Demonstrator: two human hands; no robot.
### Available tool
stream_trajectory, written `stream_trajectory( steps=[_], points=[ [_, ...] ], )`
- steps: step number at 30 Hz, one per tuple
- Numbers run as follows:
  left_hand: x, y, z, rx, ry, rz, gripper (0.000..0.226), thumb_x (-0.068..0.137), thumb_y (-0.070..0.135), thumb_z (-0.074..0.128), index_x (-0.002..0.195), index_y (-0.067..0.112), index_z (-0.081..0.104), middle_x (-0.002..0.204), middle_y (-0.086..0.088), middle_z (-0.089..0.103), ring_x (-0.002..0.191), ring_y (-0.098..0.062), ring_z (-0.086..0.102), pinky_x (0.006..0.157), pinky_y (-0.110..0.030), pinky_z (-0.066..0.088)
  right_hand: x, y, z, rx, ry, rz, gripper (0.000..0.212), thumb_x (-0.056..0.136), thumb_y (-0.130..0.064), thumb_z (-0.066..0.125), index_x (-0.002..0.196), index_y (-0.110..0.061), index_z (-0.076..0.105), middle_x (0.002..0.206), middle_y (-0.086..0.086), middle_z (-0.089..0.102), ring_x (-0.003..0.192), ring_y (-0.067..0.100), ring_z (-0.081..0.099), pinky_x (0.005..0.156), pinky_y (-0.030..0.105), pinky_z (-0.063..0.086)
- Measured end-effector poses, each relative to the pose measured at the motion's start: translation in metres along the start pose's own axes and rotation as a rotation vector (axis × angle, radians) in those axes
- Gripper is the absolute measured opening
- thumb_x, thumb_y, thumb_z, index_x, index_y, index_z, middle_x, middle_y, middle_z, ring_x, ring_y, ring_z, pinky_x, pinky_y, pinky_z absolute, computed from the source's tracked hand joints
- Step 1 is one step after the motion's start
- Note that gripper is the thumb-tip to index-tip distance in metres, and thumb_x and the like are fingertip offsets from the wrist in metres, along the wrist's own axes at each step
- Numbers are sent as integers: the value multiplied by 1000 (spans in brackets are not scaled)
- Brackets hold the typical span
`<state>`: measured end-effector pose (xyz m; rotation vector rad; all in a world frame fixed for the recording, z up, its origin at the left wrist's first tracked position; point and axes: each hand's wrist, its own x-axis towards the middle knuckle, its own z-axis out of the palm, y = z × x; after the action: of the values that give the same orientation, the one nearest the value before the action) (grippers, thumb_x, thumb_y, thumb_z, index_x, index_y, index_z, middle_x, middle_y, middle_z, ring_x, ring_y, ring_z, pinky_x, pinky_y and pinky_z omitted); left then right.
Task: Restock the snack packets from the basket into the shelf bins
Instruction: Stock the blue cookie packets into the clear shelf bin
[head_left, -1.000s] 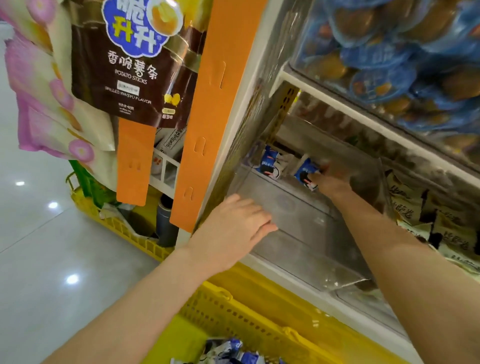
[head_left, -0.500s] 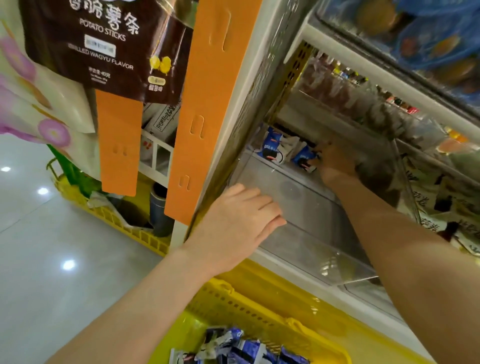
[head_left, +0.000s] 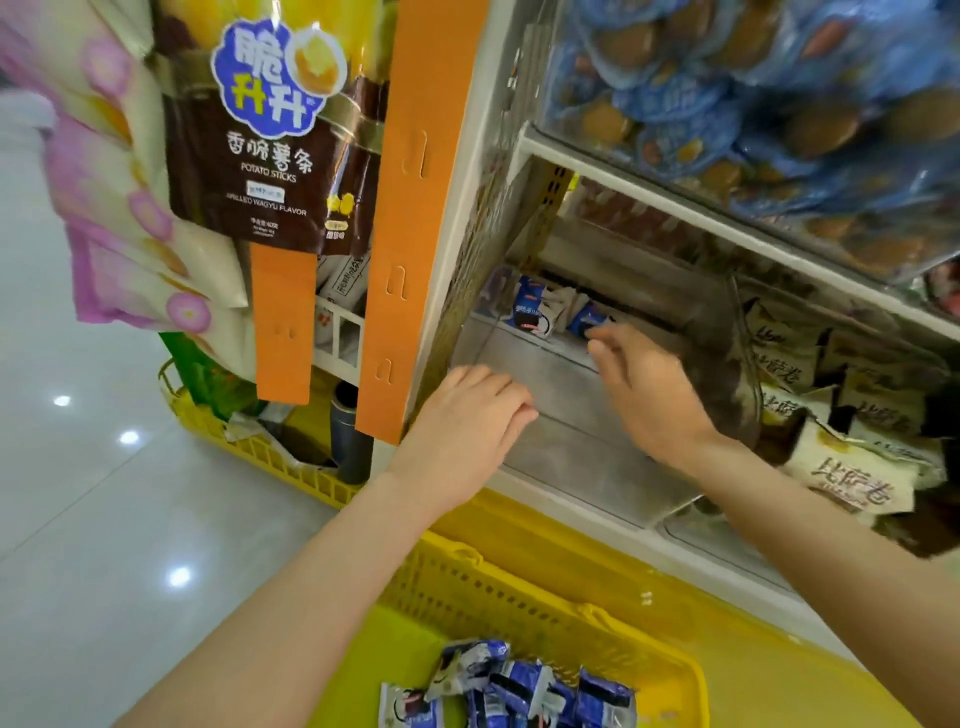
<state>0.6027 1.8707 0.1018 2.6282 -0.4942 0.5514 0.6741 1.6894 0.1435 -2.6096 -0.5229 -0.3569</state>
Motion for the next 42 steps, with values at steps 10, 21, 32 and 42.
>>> stream_trajectory(
  steps=[10,21,32,42],
  points=[
    [-40,42,2,5,42,-78,33,95,17,45,126,9,51,132,-12,48,124,-26,44,103,-37,37,-156,9,-6,-119,24,-236,39,95,-25,42,125,-3,53,131,8,49,126,21,37,107,33,28],
    [-159,38,146,-108,-483,-245,31,100,27,32,128,19,43,121,3,44,111,-13,40,97,-27,33,-274,85,113,-105,-467,301,36,99,-31,39,133,-18,41,125,-2,48,118,14,44,99,22,35],
    [-200,6,248,-404,-778,-669,57,94,28,52,143,12,26,140,-7,42,124,-22,44,99,-33,39,-290,116,192,-64,-787,445,64,98,-35,44,150,-17,11,156,-2,17,142,16,20,114,27,21],
    [-191,8,281,-410,-814,-659,43,95,29,50,134,13,42,135,-8,43,121,-25,44,98,-32,38,-266,114,235,-334,-983,263,64,95,-43,47,145,-11,22,148,7,29,137,26,23,114,37,21]
  ],
)
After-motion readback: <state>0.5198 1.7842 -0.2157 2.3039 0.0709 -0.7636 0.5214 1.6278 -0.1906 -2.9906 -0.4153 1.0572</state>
